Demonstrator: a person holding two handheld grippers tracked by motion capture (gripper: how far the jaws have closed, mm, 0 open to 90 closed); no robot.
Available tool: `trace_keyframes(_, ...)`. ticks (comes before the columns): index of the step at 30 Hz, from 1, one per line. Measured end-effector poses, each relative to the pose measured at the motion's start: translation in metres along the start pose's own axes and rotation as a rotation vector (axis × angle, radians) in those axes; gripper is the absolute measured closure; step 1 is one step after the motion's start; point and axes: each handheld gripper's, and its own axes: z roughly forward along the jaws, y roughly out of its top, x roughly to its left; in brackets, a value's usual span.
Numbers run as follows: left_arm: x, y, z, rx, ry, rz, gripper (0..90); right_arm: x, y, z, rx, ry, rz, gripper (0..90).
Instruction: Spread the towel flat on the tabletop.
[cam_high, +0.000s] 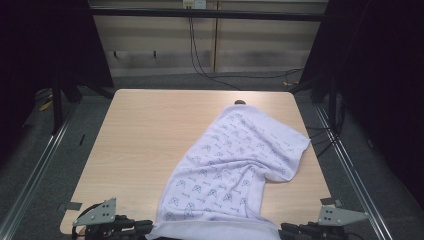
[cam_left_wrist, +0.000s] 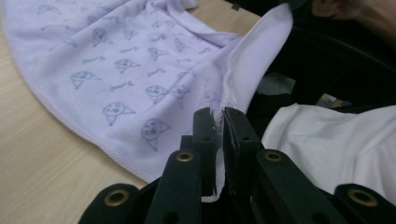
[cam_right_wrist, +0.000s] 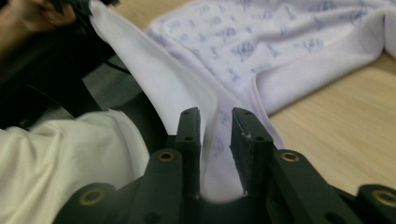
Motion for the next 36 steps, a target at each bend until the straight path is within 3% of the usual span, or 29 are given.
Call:
trace_keyframes(2,-0.001,-0.002,-0.004,-0.002,-0.005,0.011,82.0,-0.003,0.006,-0.003,-0.037,-0.019,0.026,63.2)
trace_keyframes(4,0.004,0.0,-0.004,-0.004,0.0,0.002,79.1,-0.006,0.012,0.0,-0.041,-0.036,0.025,64.6)
trace_keyframes(5,0.014,0.006,0.003,-0.008,0.029,-0.006,78.3,-0.014,0.017,0.012,-0.035,-0.064,0.013,65.3)
trace_keyframes(6,0.023,0.011,0.009,-0.008,0.026,-0.015,77.6,-0.02,0.019,0.022,-0.028,-0.052,0.023,65.8)
trace_keyframes(7,0.023,0.011,0.009,-0.008,0.026,-0.015,75.8,-0.02,0.019,0.022,-0.028,-0.052,0.023,65.8)
trace_keyframes(9,0.046,0.026,0.03,0.031,0.037,-0.037,75.2,-0.031,0.027,0.051,0.024,-0.055,0.008,65.9)
trace_keyframes(10,0.058,0.033,0.041,0.048,0.055,-0.032,75.3,-0.04,0.034,0.077,0.079,-0.052,0.009,64.5)
trace_keyframes(11,0.066,0.038,0.05,0.063,0.054,-0.044,75.3,-0.04,0.034,0.077,0.079,-0.052,0.009,64.5)
trace_keyframes(14,0.102,0.057,0.087,0.12,0.086,-0.06,78.2,-0.054,0.045,0.107,0.127,-0.095,-0.007,58.2)
trace_keyframes(15,0.111,0.062,0.098,0.16,0.105,-0.032,78.4,-0.065,0.052,0.119,0.139,-0.151,-0.007,54.2)
trace_keyframes(16,0.128,0.067,0.119,0.165,0.149,-0.058,79.0,-0.069,0.055,0.123,0.141,-0.179,-0.005,53.8)
trace_keyframes(17,0.128,0.067,0.119,0.165,0.149,-0.058,79.9,-0.069,0.055,0.123,0.141,-0.179,-0.005,53.8)
trace_keyframes(18,0.131,0.067,0.125,0.177,0.148,-0.06,79.9,-0.081,0.058,0.128,0.128,-0.187,0.025,53.3)
trace_keyframes(20,0.133,0.063,0.137,0.236,0.173,-0.039,79.8,-0.087,0.057,0.132,0.148,-0.211,0.027,52.6)
trace_keyframes(22,0.133,0.055,0.137,0.216,0.171,-0.046,81.2,-0.087,0.053,0.136,0.168,-0.205,0.026,51.2)
trace_keyframes(23,0.131,0.054,0.134,0.221,0.163,-0.057,82.7,-0.084,0.051,0.137,0.179,-0.215,0.011,50.2)
trace_keyframes(24,0.128,0.052,0.129,0.24,0.171,-0.041,84.3,-0.079,0.049,0.138,0.181,-0.228,-0.019,49.9)
trace_keyframes(28,0.111,0.035,0.11,0.232,0.128,-0.075,87.2,-0.069,0.045,0.14,0.181,-0.249,-0.05,48.5)
trace_keyframes(30,0.097,0.025,0.099,0.246,0.102,-0.091,88.3,-0.065,0.045,0.142,0.184,-0.247,-0.062,48.4)
trace_keyframes(32,0.08,0.017,0.091,0.274,0.083,-0.077,88.5,-0.061,0.044,0.144,0.186,-0.223,-0.074,48.0)
trace_keyframes(34,0.07,0.012,0.087,0.278,0.079,-0.075,88.3,-0.057,0.045,0.147,0.185,-0.202,-0.06,45.5)
trace_keyframes(36,0.065,0.01,0.083,0.283,0.084,-0.067,86.4,-0.052,0.044,0.15,0.189,-0.201,-0.092,49.8)
